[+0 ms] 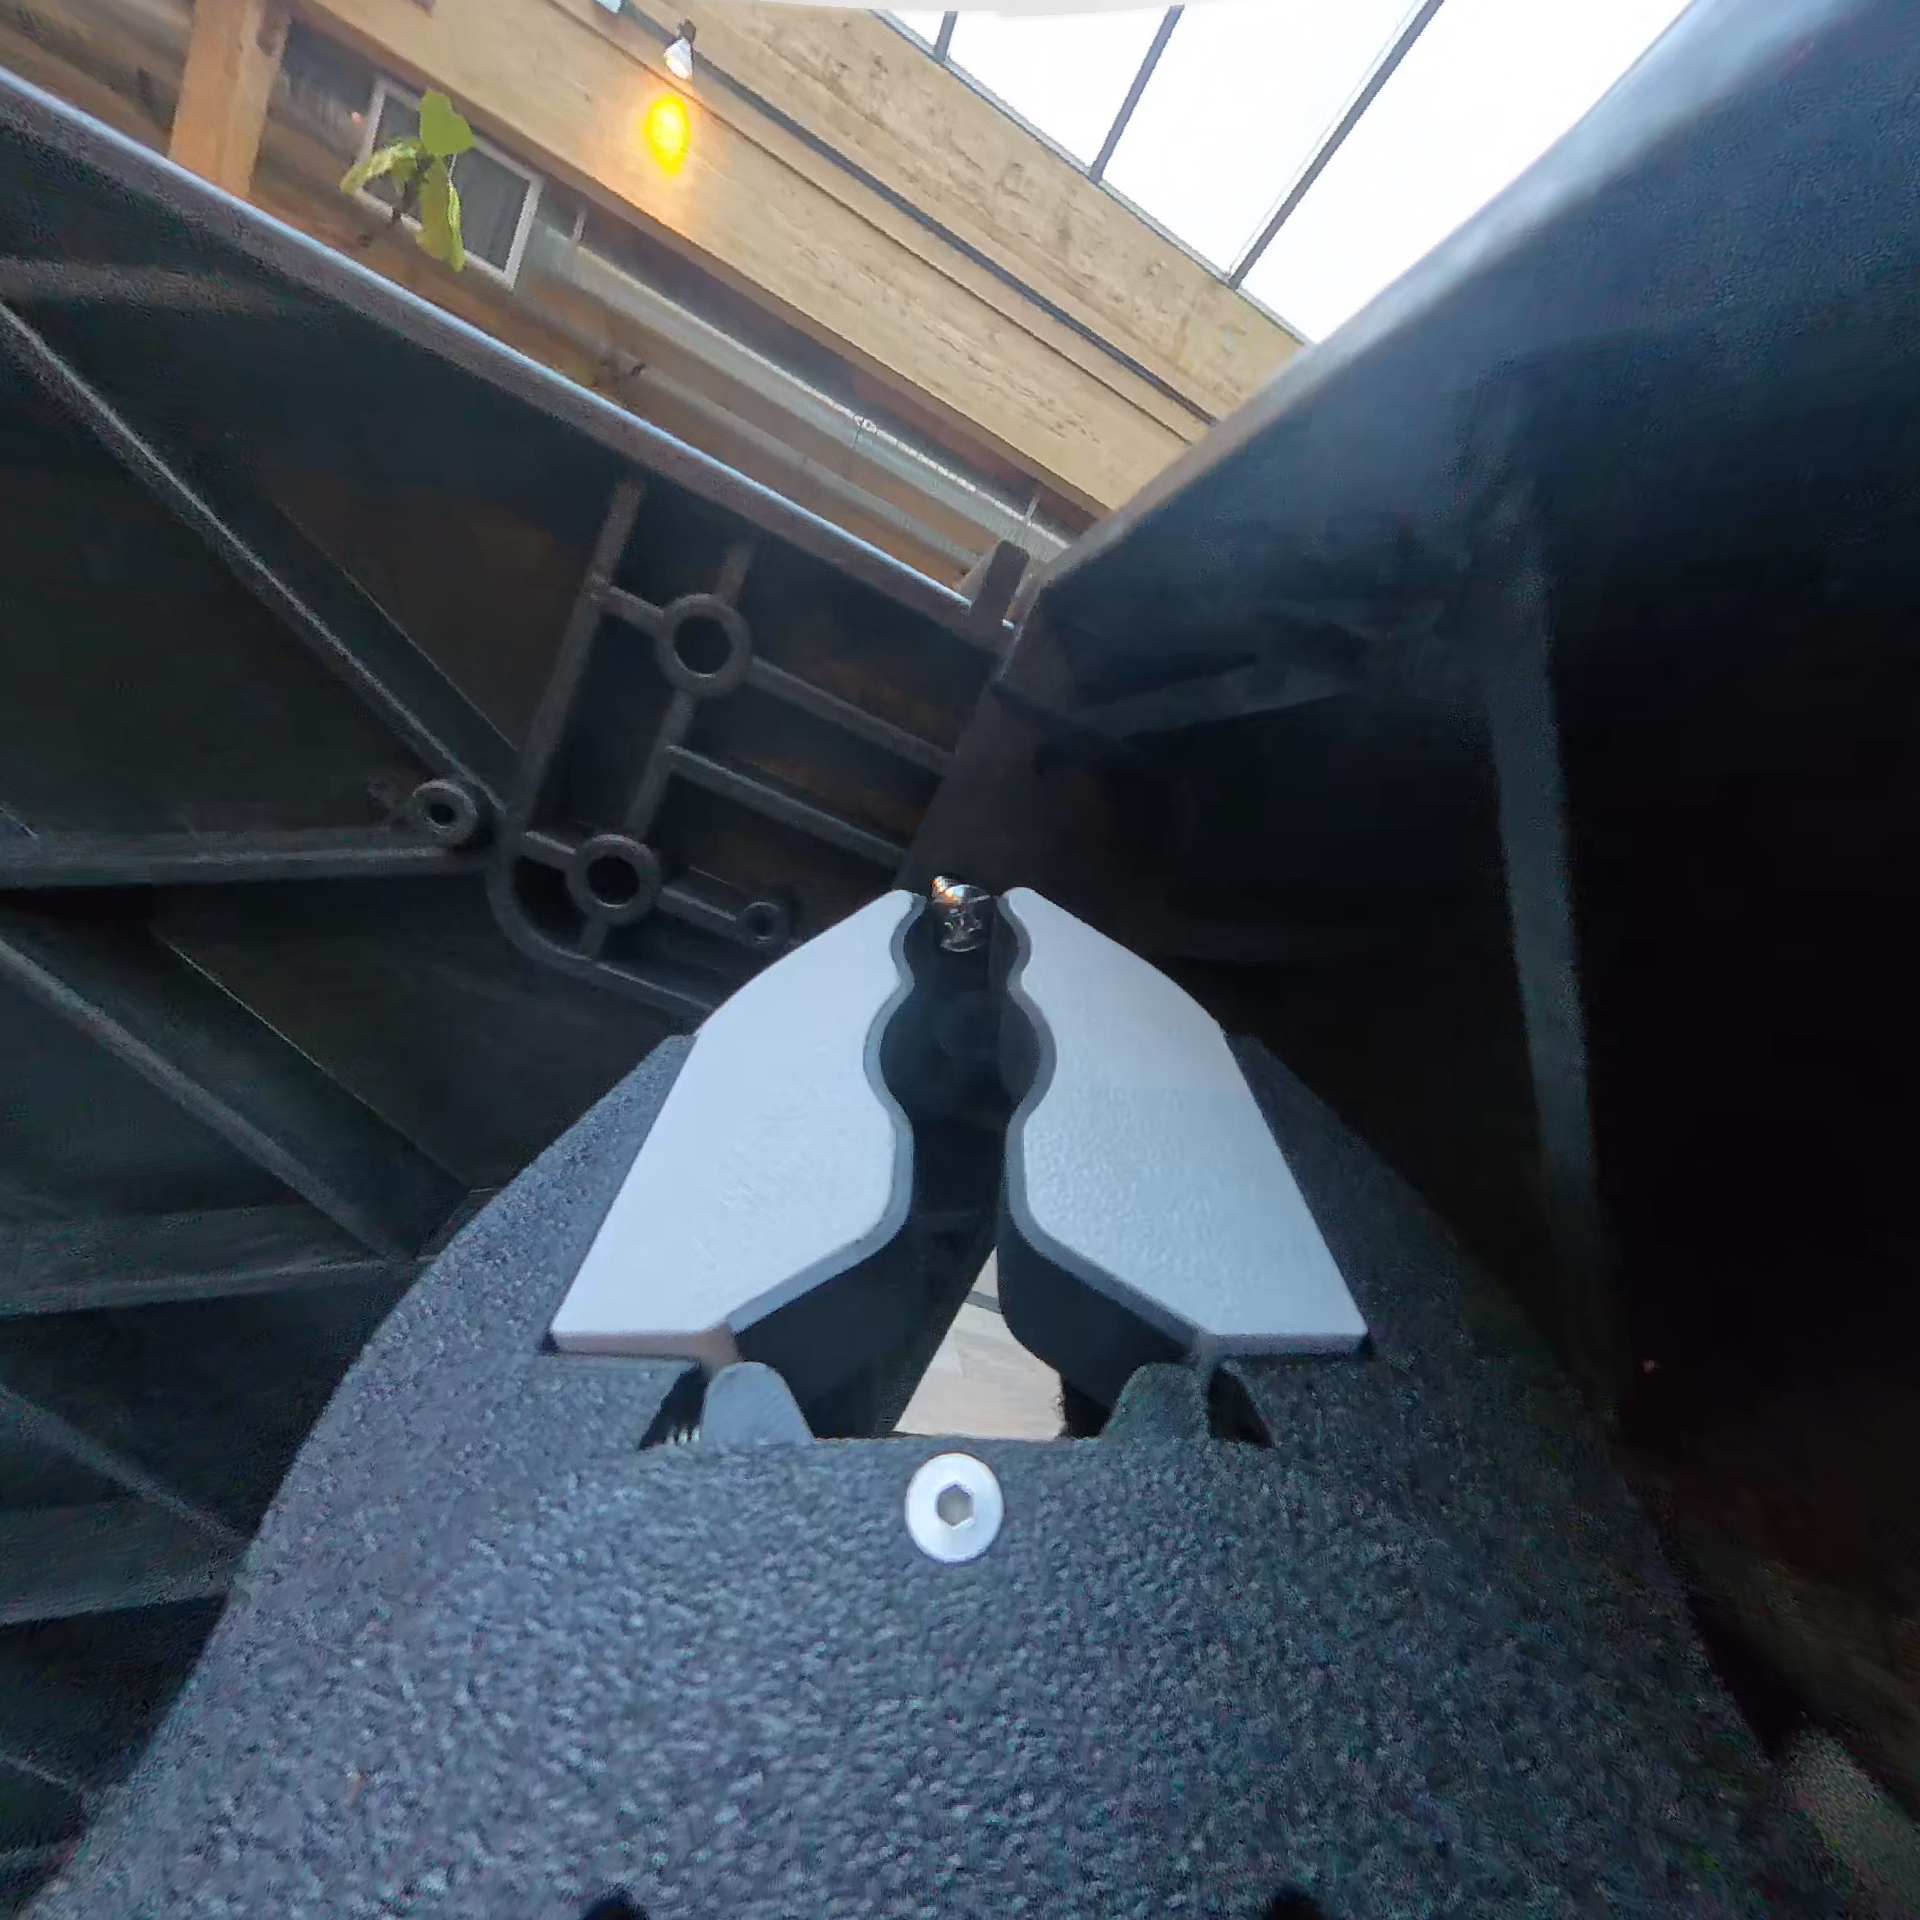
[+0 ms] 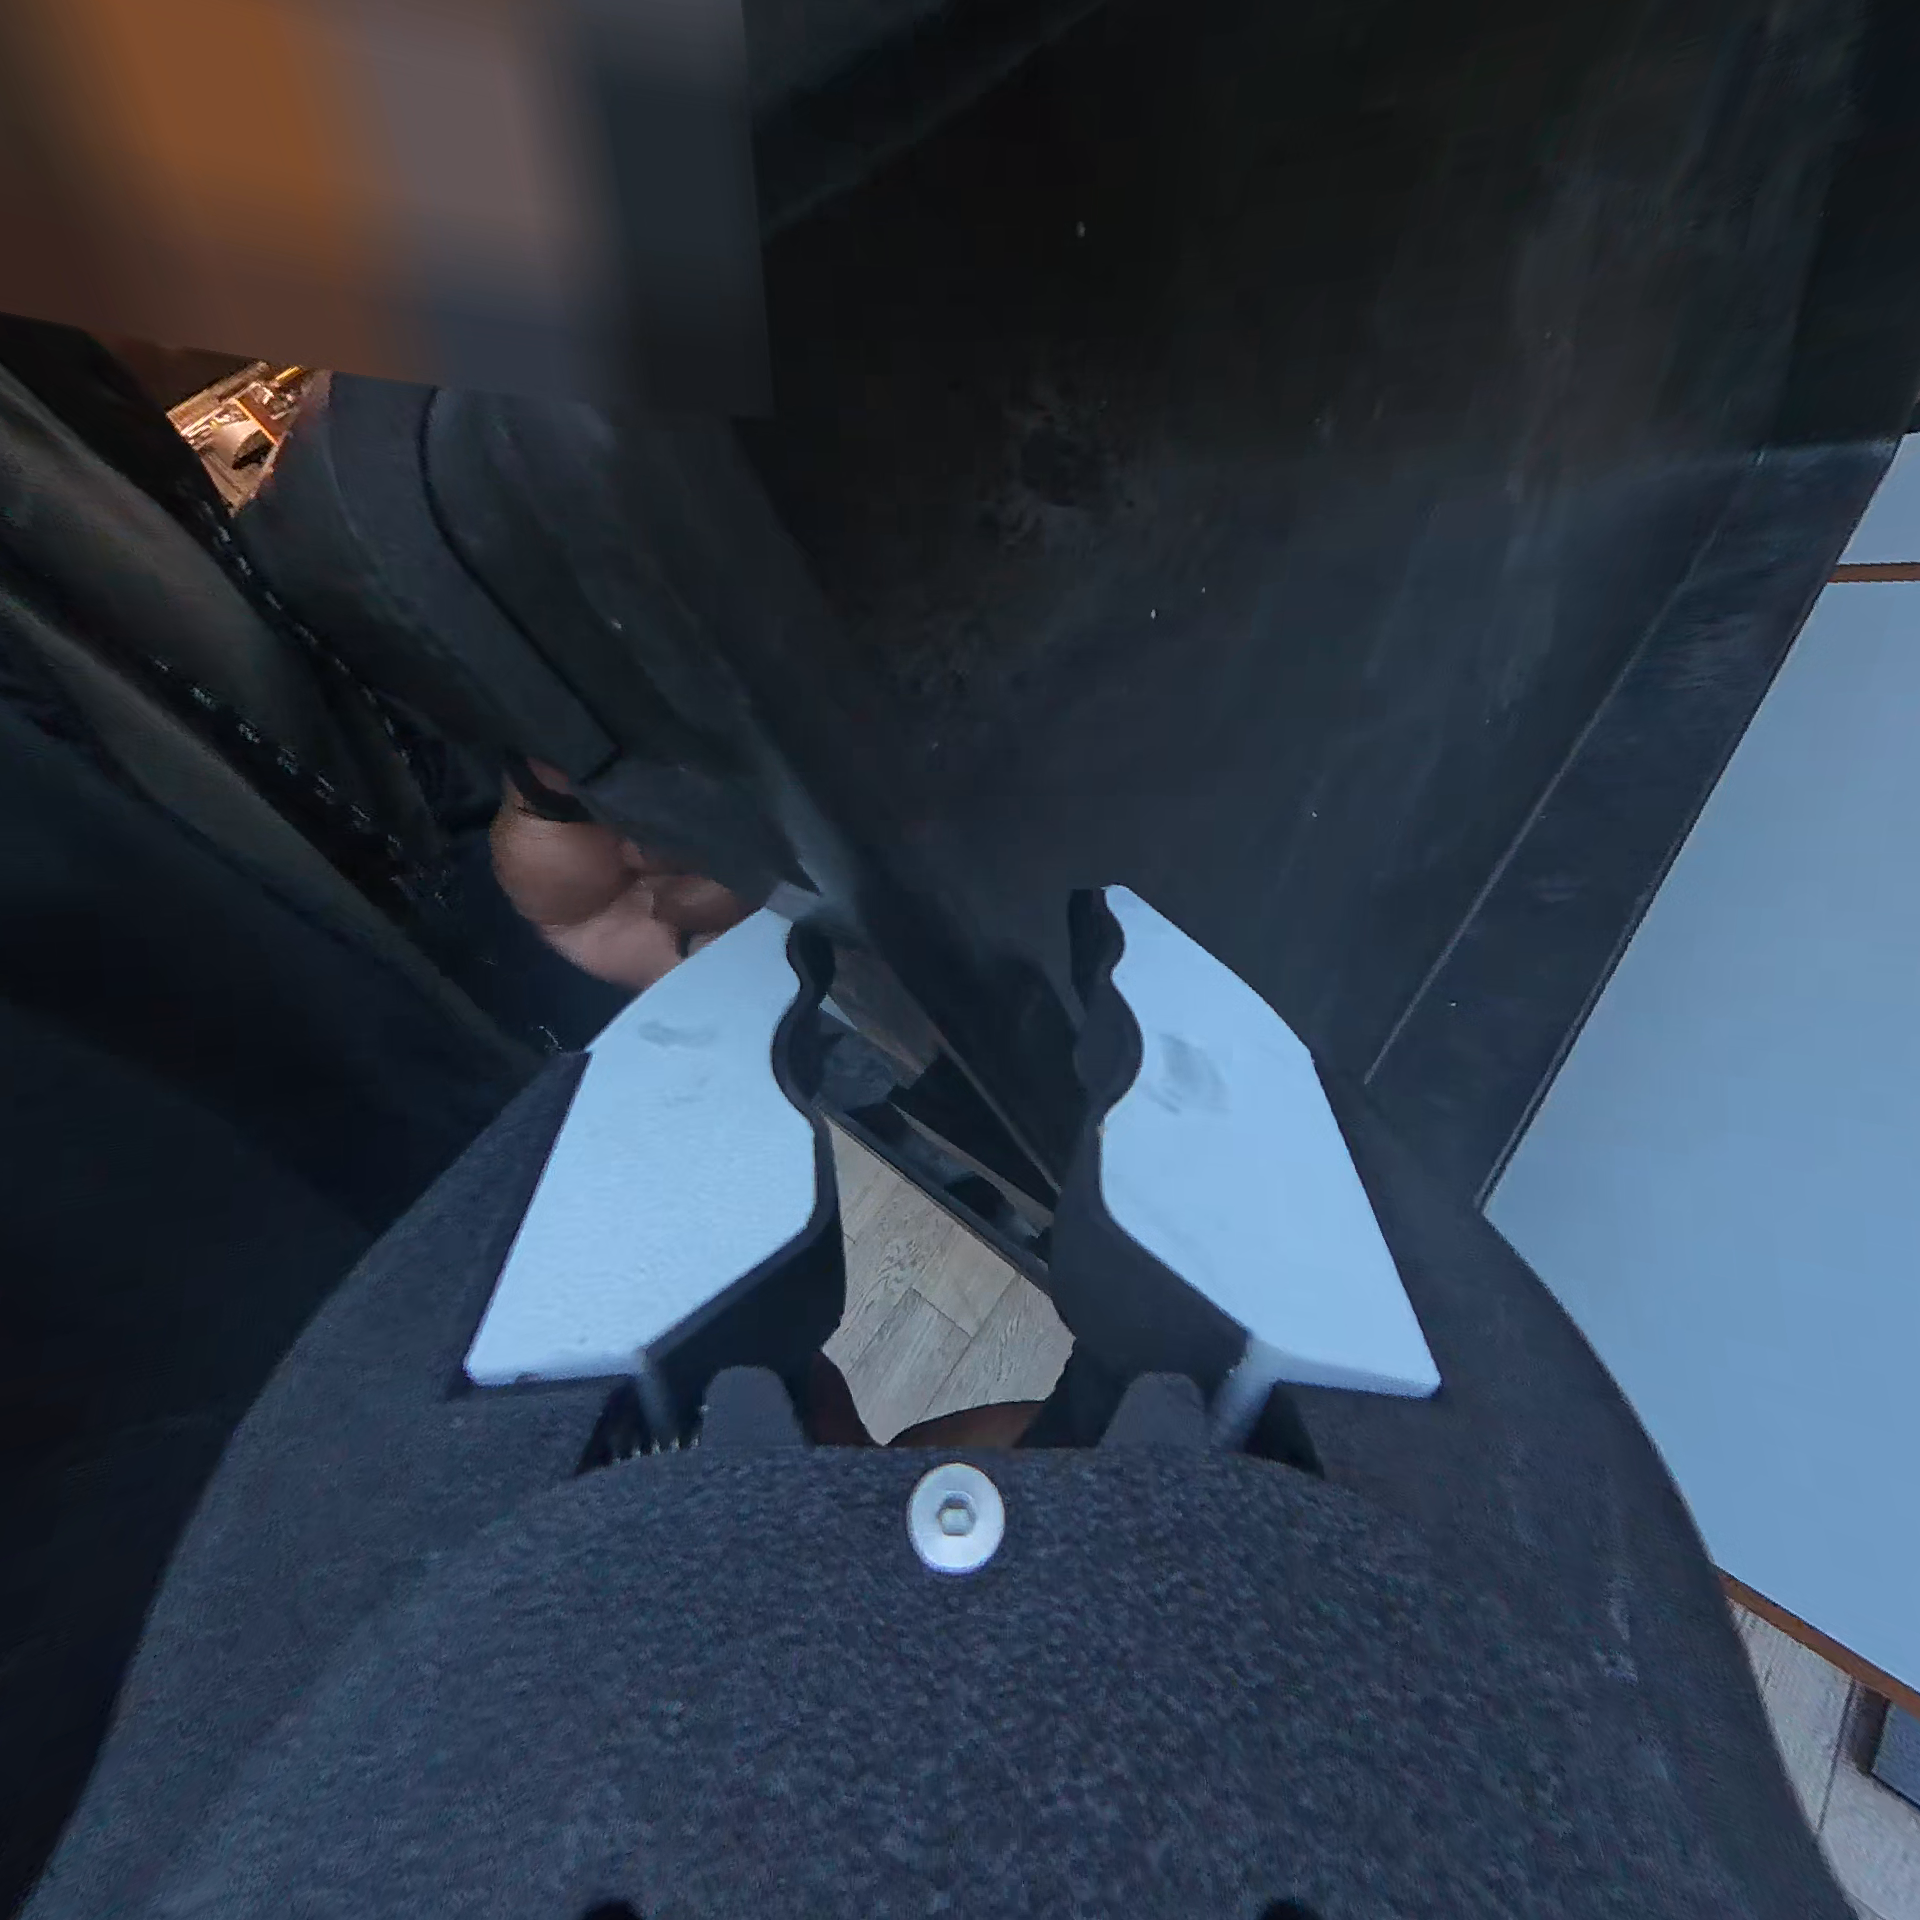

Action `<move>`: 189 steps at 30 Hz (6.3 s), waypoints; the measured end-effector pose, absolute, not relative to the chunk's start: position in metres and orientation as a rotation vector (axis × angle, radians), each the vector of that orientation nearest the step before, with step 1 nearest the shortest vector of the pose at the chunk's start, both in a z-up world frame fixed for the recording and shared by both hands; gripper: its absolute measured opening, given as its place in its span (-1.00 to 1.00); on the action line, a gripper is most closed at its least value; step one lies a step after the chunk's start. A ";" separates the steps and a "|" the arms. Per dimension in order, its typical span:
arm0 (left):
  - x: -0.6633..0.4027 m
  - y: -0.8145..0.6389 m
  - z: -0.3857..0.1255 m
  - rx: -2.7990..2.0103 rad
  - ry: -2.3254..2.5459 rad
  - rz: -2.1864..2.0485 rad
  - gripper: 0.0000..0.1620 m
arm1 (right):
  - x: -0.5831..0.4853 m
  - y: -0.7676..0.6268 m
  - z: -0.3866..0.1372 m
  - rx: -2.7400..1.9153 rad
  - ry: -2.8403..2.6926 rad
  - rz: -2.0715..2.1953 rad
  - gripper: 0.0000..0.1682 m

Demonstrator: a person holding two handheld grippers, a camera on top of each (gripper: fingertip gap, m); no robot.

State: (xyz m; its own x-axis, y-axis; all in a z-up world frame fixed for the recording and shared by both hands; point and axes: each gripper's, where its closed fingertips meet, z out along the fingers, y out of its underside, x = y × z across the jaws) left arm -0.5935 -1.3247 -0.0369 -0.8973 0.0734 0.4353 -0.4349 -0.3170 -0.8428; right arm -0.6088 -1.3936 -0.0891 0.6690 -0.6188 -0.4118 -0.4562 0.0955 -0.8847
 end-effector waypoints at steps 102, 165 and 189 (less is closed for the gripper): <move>-0.585 -1.310 -0.029 0.356 -1.417 2.260 -0.84 | -0.621 -1.400 -0.040 -1.402 0.832 -0.172 -0.59; -0.635 -1.236 -0.156 0.752 -1.724 1.924 -0.81 | -0.663 -1.416 -0.081 -1.201 1.122 -0.460 -0.64; -0.661 -1.226 -0.151 0.770 -1.675 1.950 -0.81 | -0.672 -1.363 -0.095 -1.236 1.072 -0.293 -0.65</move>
State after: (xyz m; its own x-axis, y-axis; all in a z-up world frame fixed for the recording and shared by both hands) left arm -0.6608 -1.2259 -0.1511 -0.7410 -0.0183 0.6713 -0.6609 -0.1578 -0.7337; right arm -0.6723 -1.3629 -0.0952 0.5121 -0.6991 -0.4990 -0.3480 0.3623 -0.8646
